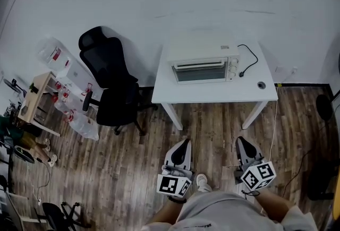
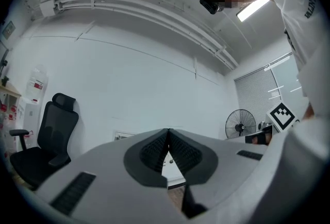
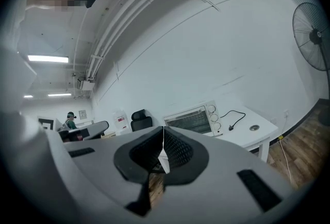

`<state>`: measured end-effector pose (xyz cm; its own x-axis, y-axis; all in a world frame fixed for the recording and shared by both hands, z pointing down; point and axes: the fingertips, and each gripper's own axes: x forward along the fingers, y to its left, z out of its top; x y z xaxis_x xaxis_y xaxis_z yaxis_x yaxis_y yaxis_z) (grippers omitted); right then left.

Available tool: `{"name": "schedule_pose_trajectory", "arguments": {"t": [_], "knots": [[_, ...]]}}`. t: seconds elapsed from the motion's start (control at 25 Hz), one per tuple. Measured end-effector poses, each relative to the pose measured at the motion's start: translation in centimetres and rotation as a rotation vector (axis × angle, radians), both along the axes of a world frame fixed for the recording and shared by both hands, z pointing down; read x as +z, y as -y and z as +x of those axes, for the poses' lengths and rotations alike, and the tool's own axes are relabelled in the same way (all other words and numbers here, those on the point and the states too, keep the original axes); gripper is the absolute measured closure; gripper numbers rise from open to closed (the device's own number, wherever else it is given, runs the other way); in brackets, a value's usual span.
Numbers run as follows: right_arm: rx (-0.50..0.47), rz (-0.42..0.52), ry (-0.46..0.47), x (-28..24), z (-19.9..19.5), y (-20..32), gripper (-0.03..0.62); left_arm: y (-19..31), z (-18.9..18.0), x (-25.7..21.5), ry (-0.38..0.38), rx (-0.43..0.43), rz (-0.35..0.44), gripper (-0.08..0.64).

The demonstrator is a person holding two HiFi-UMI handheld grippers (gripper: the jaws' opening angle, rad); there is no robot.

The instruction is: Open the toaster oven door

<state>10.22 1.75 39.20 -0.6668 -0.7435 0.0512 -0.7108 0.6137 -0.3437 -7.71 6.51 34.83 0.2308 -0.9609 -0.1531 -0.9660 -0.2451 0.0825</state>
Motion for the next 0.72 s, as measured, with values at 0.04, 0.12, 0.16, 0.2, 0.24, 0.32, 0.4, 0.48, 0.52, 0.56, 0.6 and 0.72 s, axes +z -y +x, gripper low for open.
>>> {"name": "schedule_pose_trajectory", "arguments": {"t": [0.04,0.12,0.16,0.2,0.24,0.32,0.4,0.48,0.52,0.56,0.6,0.72], "knots": [[0.003,0.001,-0.002,0.0,-0.5,0.6,0.575,0.6,-0.5,0.0,-0.002,0.005,-0.001,0.554],[0.011,0.002,-0.008,-0.2,-1.7,1.5,0.575,1.8,-1.5,0.1,-0.007,0.017,-0.002,0.554],[0.015,0.003,-0.011,-0.2,-2.2,2.0,0.575,2.4,-2.0,0.2,-0.010,0.023,-0.003,0.554],[0.020,0.003,-0.013,-0.3,-2.7,2.4,0.575,3.0,-2.5,0.2,-0.013,0.030,-0.004,0.554],[0.025,0.005,-0.015,-0.4,-3.1,2.8,0.575,3.5,-2.9,0.2,-0.015,0.037,-0.005,0.554],[0.037,0.010,-0.013,-0.9,-3.9,3.5,0.575,4.6,-3.6,0.0,-0.016,0.055,-0.002,0.554],[0.051,0.014,-0.009,-1.2,-4.6,4.2,0.575,5.7,-4.3,0.0,-0.016,0.072,0.000,0.554],[0.057,0.013,-0.012,-1.2,-5.3,4.7,0.575,6.5,-4.9,0.1,-0.018,0.082,-0.002,0.554],[0.056,0.010,-0.016,-1.1,-5.7,4.8,0.575,6.8,-5.2,0.2,-0.021,0.084,-0.003,0.554],[0.052,0.008,-0.021,-1.0,-6.0,4.9,0.575,7.0,-5.4,0.2,-0.025,0.086,-0.005,0.554],[0.050,0.005,-0.026,-1.0,-6.2,5.1,0.575,7.2,-5.5,0.3,-0.027,0.087,-0.008,0.554],[0.054,-0.010,-0.027,-0.6,-6.4,5.8,0.575,7.9,-5.6,0.7,-0.033,0.094,-0.023,0.554]]}}
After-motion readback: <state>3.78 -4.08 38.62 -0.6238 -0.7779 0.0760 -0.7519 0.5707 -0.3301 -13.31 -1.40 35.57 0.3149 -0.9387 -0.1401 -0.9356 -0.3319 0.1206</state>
